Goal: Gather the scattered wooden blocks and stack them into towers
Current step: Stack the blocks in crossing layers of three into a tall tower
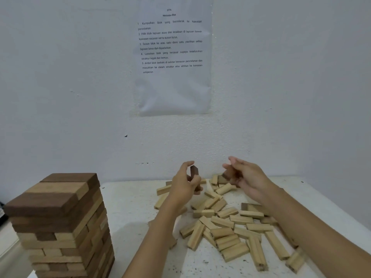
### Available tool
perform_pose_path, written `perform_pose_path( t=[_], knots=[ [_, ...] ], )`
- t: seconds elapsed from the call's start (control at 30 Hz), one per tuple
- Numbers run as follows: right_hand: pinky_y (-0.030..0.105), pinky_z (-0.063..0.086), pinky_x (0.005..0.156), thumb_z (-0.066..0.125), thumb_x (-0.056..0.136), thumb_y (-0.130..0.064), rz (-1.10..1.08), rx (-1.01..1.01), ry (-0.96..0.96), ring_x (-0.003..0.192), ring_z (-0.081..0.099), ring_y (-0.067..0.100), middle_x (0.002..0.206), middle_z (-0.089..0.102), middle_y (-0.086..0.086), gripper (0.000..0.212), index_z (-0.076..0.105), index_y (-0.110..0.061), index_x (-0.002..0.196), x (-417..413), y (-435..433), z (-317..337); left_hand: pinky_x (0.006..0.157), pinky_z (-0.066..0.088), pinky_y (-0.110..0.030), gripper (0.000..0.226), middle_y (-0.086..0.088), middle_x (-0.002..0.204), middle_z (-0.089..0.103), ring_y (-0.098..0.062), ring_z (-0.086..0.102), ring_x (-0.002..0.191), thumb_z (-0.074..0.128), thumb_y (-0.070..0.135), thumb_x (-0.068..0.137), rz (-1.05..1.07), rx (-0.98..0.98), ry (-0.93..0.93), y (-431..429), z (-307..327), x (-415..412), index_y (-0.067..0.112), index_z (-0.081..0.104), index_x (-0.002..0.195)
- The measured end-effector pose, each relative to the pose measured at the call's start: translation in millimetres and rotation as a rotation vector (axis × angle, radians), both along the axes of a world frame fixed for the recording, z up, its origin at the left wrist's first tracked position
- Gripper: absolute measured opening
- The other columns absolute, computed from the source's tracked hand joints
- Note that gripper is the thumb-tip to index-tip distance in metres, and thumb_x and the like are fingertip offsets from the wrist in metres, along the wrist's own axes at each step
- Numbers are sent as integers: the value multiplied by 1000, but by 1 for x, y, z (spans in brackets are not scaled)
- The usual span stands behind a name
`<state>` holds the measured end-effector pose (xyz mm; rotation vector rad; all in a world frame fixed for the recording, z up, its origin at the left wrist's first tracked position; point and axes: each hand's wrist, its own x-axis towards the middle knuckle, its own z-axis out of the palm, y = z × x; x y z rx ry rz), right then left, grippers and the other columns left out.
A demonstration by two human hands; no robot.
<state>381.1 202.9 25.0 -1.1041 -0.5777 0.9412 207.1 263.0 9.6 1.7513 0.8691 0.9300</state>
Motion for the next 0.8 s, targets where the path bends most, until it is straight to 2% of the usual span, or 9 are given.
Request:
perform_pose_path(
  t=[0.07,0.13,0.2,0.3,0.37,0.43,0.5,0.63,0.8],
  knots=[
    [29,48,65,44,101,-5,8,-16,3,74,60,21,83,60,10,20,55,-8,117,11,-3,5,65,58,-22,36,-13,86,60,-19,67,74,40,4,99,-28,-102,-78,-2,3,5,16,42,132],
    [29,49,59,41,100,1,79,-52,-129,67,59,22,82,56,11,24,57,-7,116,20,-5,6,64,57,-23,33,-17,89,61,-19,68,74,41,2,99,-64,-175,-135,-3,2,10,15,45,130],
    [24,42,51,45,96,6,143,-142,-462,59,51,16,84,56,11,29,62,-8,114,30,-7,2,65,57,-23,34,-25,102,61,-17,69,73,47,3,97,-77,-200,-155,-4,0,14,15,46,129],
    [12,38,53,56,91,3,142,-186,-1041,54,47,-1,86,60,6,29,67,-17,109,43,0,-12,66,57,-22,39,-27,113,58,-13,68,72,52,2,96,-61,-178,-142,-1,-5,17,19,47,130],
    [8,41,58,63,88,0,154,-179,-1223,59,52,-4,92,66,10,33,65,-17,117,46,8,-20,66,57,-21,42,-24,114,59,-12,67,74,53,2,95,-43,-160,-133,2,-8,19,24,47,132],
    [10,45,65,71,84,-6,161,-166,-1269,71,58,1,93,70,12,41,62,-18,122,46,16,-24,67,58,-22,43,-23,114,59,-11,67,75,54,3,95,-34,-159,-141,5,-10,19,24,47,132],
    [21,50,76,78,80,-13,151,-168,-1265,79,64,10,88,72,7,44,62,-20,120,45,23,-25,68,58,-24,43,-23,114,59,-11,68,74,54,3,94,-38,-171,-152,6,-10,20,22,47,132],
    [40,54,84,80,77,-15,178,-238,-1276,86,68,15,82,72,-2,34,62,-21,105,39,35,-25,72,59,-28,44,-23,111,61,-16,70,79,55,1,93,-54,-191,-147,6,-12,21,19,47,132],
    [39,51,84,77,80,-15,254,-345,-1315,92,65,21,94,71,7,32,61,-19,107,38,42,-21,77,59,-32,44,-18,106,63,-19,70,82,57,1,92,-57,-210,-126,4,-13,22,20,48,131]
  ],
)
